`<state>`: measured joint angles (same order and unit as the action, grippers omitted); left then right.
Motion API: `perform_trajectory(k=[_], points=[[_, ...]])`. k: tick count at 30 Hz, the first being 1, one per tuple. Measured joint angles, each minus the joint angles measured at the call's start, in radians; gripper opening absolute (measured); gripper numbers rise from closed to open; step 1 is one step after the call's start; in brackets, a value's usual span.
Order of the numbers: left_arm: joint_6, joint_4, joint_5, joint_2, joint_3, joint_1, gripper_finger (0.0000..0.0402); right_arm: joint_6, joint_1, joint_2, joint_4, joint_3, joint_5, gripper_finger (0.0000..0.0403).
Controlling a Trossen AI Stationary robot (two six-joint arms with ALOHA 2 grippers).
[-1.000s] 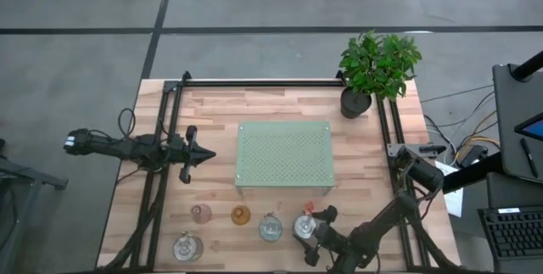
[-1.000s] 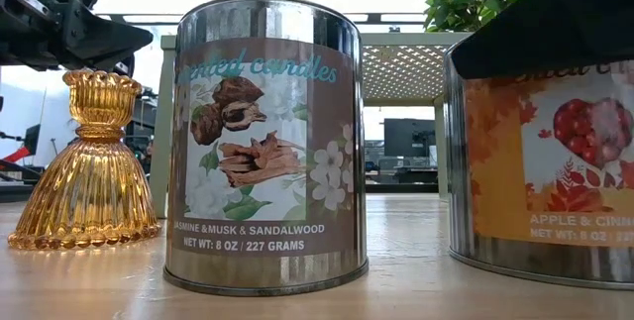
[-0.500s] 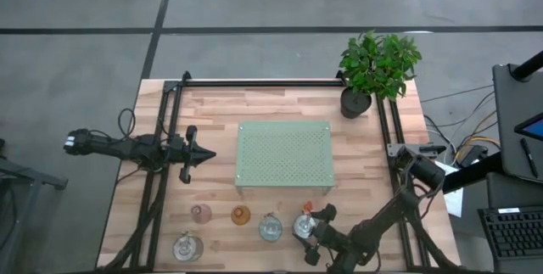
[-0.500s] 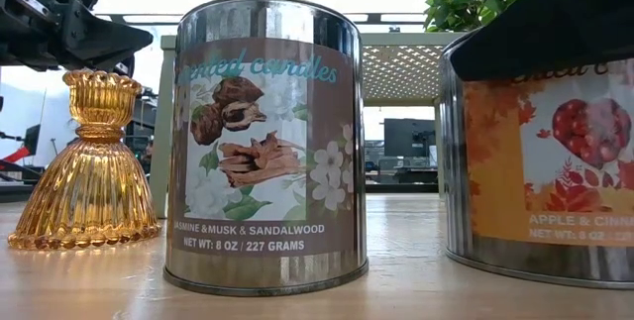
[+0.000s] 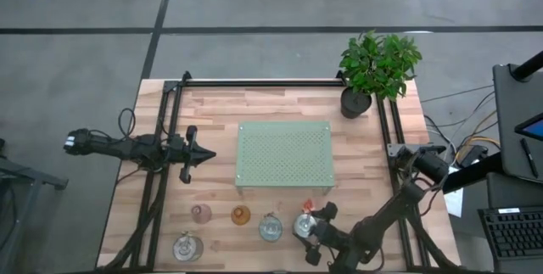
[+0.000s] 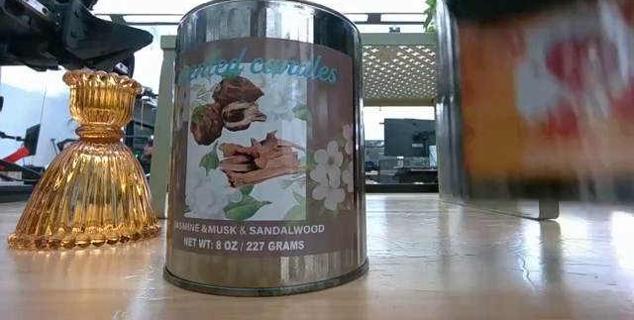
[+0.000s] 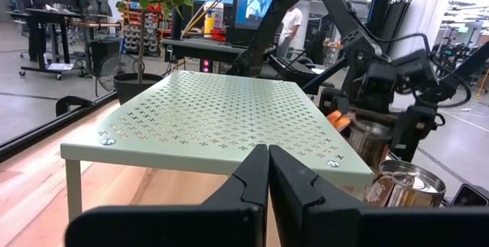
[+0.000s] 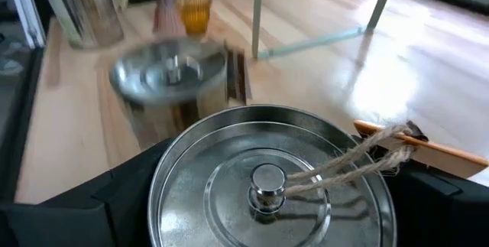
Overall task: Pick & Place candle stick holders
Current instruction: Put the orange scented candle on the shelf
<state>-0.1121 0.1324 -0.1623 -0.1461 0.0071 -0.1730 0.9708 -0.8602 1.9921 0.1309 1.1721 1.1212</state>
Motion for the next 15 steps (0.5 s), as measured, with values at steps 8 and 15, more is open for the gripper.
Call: perform_trajectory(k=[8, 15], points=[[0.0, -0.001, 0.0, 0.0, 0.0, 0.0, 0.0012, -0.134, 0.01, -0.176, 0.023, 0.0, 0.003, 0.0351], [0.0, -0.005, 0.0, 0.0, 0.0, 0.001, 0.0012, -0.191, 0.061, -0.362, 0.174, -0.005, 0.007, 0.0349]])
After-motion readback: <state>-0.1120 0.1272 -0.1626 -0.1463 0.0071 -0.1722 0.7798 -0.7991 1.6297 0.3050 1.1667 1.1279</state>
